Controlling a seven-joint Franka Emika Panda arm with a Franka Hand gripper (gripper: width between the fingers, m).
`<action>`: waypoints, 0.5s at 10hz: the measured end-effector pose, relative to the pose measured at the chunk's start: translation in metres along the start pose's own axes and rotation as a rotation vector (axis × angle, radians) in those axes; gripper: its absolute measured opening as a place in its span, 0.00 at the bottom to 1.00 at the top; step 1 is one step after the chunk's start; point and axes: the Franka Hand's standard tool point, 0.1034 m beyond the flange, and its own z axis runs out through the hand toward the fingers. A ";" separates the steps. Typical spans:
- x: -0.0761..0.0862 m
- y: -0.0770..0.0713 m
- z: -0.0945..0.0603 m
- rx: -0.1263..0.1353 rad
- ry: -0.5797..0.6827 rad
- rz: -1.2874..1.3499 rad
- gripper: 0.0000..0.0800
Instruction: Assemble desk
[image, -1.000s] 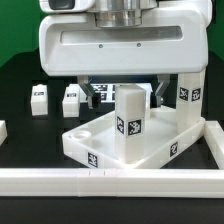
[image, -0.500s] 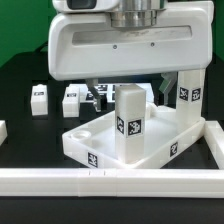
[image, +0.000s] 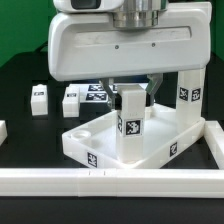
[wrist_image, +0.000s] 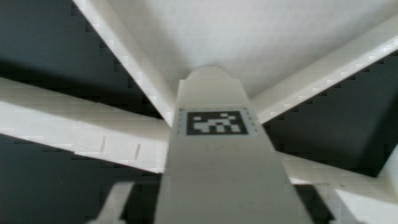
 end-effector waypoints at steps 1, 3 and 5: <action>0.000 0.000 0.000 0.000 0.000 0.017 0.36; 0.000 0.000 0.000 0.001 0.000 0.106 0.36; 0.000 -0.001 0.000 0.013 0.003 0.291 0.36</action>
Offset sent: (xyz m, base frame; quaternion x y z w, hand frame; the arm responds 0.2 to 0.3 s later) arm 0.0000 0.0000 0.0000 0.0000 0.0000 0.1296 0.9916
